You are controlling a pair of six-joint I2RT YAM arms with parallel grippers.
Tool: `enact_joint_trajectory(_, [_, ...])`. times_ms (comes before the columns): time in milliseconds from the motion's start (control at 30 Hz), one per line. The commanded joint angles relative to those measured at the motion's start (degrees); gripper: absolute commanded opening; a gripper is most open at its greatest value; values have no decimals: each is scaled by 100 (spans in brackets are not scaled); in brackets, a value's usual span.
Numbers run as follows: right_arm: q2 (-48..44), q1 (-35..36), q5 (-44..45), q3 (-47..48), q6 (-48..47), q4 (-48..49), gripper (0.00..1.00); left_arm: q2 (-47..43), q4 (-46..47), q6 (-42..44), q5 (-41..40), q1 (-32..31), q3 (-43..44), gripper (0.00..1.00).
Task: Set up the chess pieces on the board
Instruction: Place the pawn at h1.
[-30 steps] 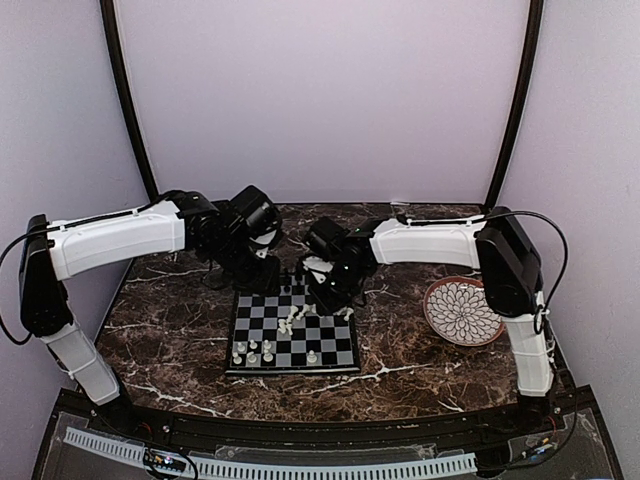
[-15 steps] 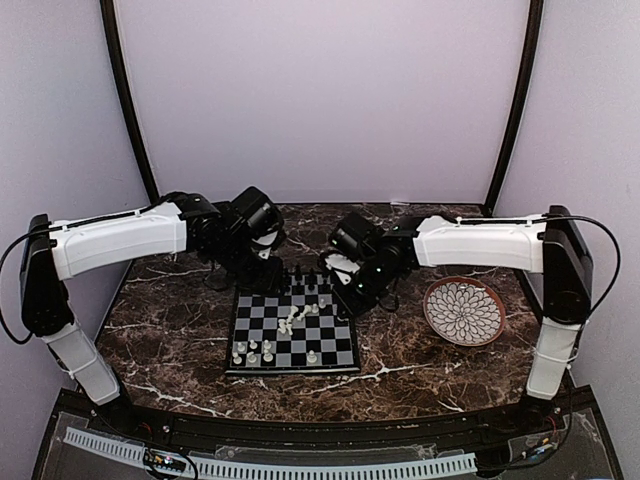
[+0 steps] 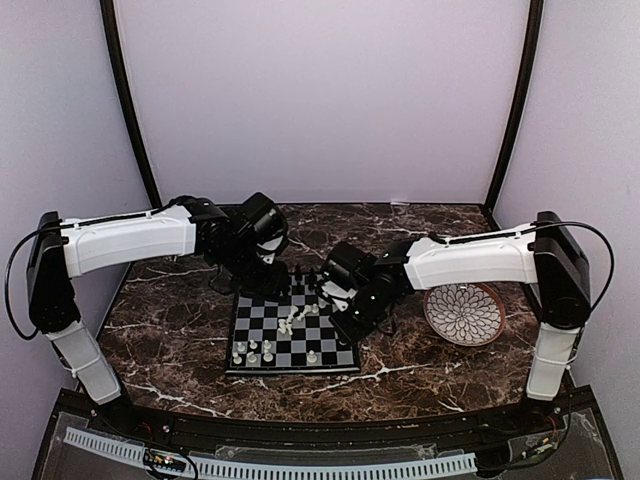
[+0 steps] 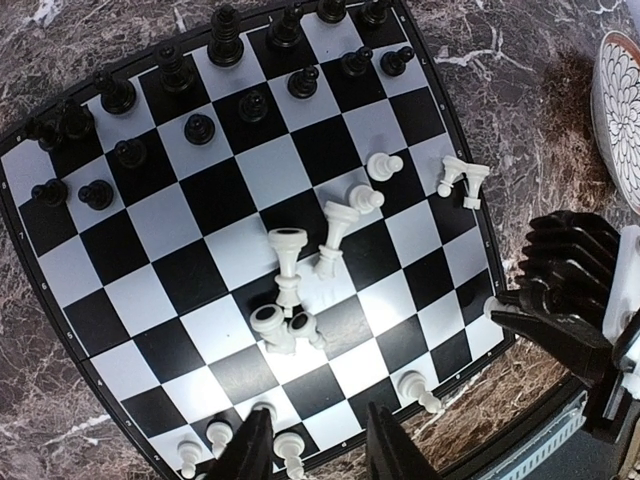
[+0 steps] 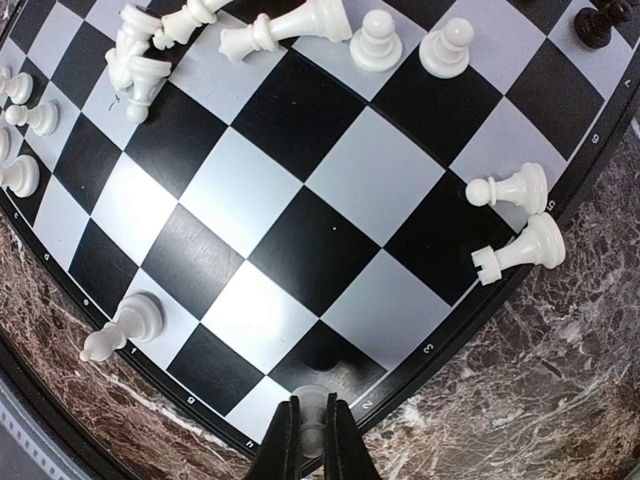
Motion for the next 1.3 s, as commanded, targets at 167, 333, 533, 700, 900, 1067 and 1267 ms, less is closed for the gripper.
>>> enact_joint_trajectory(167, [296,16,123,268,29,8,3,-20,-145,-32,0,20,-40,34])
enact_joint_trajectory(333, [364,17,117,310,16,-52,5,-3,-140,-38,-10,19,-49,34])
enact_joint_trajectory(533, [399,30,81,319,19,-84,8,19,-132,-30,-6,17,-49,34])
enact_joint_trajectory(700, [429,35,121,347,31,-129,12,40,-125,-20,-12,22,-49,34])
enact_joint_trajectory(900, [434,30,135,374,5,-155,16,59,-101,-2,-18,15,-33,34])
enact_joint_trajectory(1067, [324,34,202,476,-21,-197,23,78,-110,6,-31,14,2,34])
enact_joint_trajectory(1267, [292,7,496,954,-322,-273,26,15,-166,-8,-124,22,12,34])
